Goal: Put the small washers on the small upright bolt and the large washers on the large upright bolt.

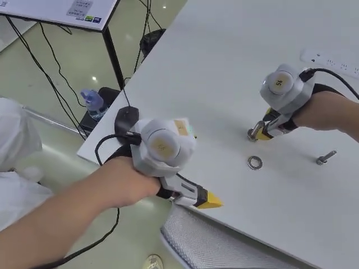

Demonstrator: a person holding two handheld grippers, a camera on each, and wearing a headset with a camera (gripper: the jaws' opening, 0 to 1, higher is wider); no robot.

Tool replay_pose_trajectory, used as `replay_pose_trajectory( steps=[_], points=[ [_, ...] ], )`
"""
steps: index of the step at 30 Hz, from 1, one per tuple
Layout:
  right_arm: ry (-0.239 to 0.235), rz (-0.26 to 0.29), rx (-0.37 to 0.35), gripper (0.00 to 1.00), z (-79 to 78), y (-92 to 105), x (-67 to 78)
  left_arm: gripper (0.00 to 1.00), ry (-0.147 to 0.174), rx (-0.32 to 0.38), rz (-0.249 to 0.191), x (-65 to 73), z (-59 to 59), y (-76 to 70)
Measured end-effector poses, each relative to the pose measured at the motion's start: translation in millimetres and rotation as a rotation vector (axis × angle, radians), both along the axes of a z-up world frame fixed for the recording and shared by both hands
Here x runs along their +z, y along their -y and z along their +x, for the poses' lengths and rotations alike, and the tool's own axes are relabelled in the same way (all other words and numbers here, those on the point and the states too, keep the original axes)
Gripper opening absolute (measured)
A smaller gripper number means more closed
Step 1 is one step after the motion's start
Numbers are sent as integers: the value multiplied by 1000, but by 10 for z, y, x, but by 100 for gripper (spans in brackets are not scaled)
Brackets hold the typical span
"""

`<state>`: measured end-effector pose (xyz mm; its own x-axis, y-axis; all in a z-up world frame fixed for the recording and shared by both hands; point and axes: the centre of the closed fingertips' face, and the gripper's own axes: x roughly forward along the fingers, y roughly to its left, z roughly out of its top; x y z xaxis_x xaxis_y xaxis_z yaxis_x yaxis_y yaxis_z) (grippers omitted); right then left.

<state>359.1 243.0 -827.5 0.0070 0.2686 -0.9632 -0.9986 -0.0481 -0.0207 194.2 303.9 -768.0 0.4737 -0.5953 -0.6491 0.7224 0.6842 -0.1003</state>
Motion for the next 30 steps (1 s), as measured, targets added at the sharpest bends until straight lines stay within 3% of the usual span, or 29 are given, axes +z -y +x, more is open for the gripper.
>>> replay_pose_trajectory(
  steps=[14, 22, 30],
  points=[
    [15, 19, 16, 33, -107, 99, 200, 88, 9, -1, 7, 42, -59, 26],
    [0, 35, 27, 33, -313, 141, 238, 88, 17, 8, 8, 65, -67, 22],
    [-49, 68, 46, 35, -553, 194, 183, 88, 20, 5, 5, 71, -56, 57]
  ],
)
